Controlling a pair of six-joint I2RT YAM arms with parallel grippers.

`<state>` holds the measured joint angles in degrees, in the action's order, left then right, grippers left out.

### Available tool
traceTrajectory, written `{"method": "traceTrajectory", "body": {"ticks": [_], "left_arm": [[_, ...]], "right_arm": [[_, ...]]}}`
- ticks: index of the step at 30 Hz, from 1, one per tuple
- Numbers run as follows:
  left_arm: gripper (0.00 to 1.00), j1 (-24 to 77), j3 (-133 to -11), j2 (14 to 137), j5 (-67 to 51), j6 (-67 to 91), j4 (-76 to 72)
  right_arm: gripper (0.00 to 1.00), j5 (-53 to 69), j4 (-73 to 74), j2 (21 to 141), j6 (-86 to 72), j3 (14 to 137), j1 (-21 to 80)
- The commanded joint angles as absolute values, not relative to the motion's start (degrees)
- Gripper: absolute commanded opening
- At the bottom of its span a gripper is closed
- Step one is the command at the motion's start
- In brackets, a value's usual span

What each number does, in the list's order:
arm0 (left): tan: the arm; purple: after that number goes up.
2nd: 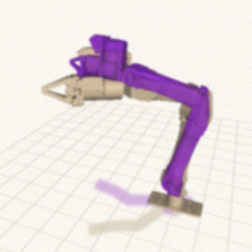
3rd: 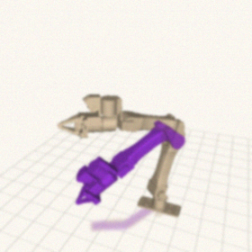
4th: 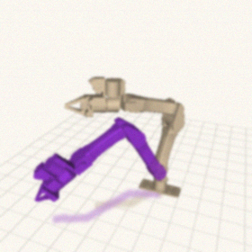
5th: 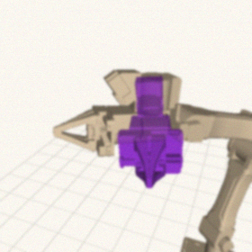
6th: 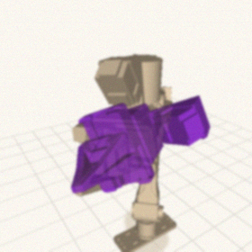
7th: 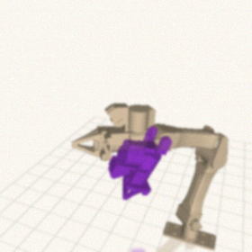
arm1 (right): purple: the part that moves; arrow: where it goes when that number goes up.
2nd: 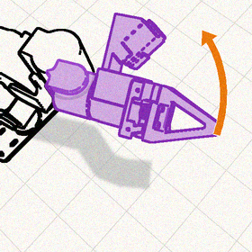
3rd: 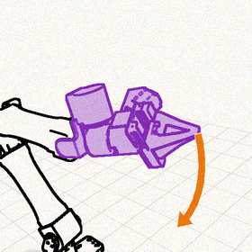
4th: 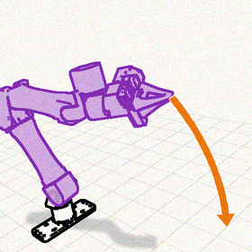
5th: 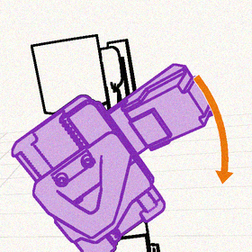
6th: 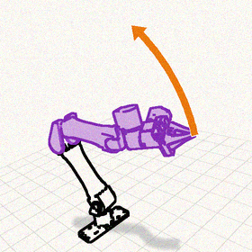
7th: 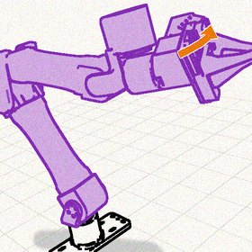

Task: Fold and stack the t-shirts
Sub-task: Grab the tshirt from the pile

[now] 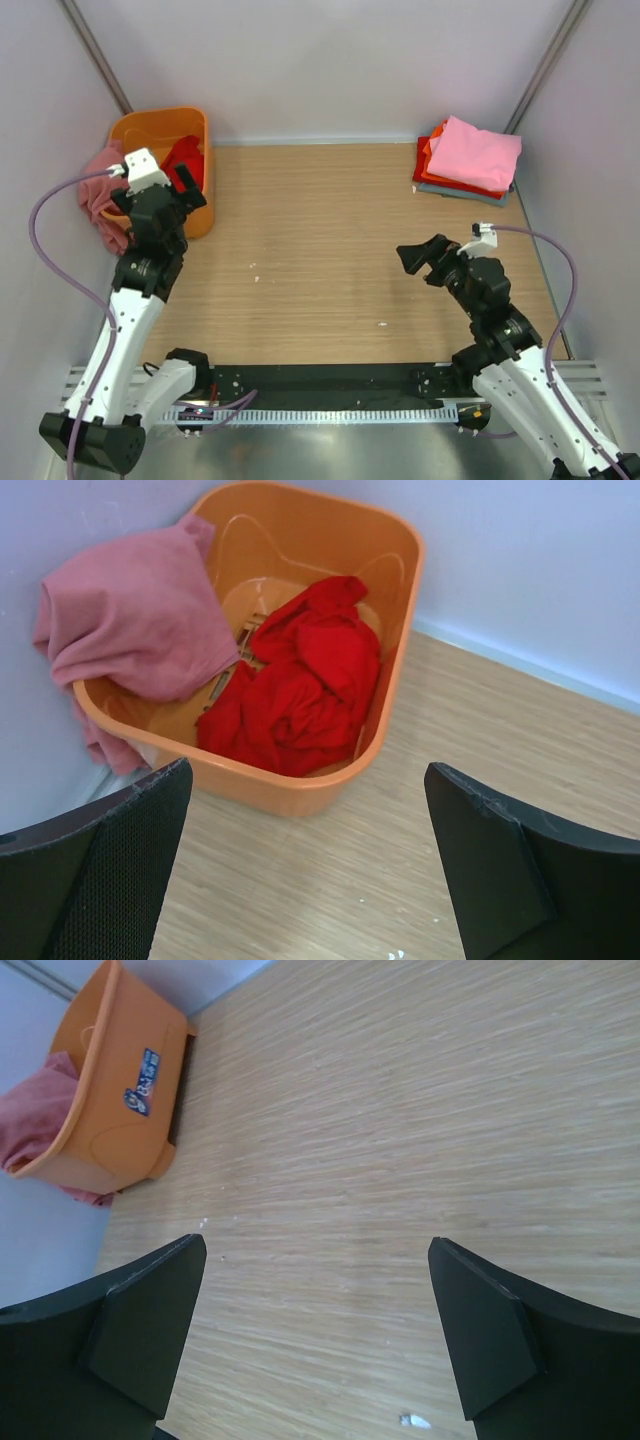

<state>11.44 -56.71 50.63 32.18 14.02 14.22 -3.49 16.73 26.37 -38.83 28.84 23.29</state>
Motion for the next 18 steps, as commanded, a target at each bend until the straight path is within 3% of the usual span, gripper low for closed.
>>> {"method": "traceTrajectory", "body": {"ticks": [1, 8, 14, 18], "left_arm": [[1.0, 9.77, -63.62, 56.93, 35.95, 15.28, 19.5], [0.98, 5.01, -76.17, 70.63, 30.24, 20.92, 23.73], [0.97, 0.45, -91.62, 86.63, 25.76, 24.51, 28.28], [0.9, -4.82, -105.79, 105.05, 23.03, 28.39, 36.29]], "right_arm": [[1.0, 2.45, 0.82, 28.21, -42.1, 22.01, 23.47], [1.0, 4.76, -20.37, 38.48, -42.37, 9.15, 24.69], [1.0, 2.11, -25.31, 48.59, -39.9, 8.52, 27.51], [1.0, 1.85, -26.81, 53.17, -39.82, 9.58, 27.6]]}}
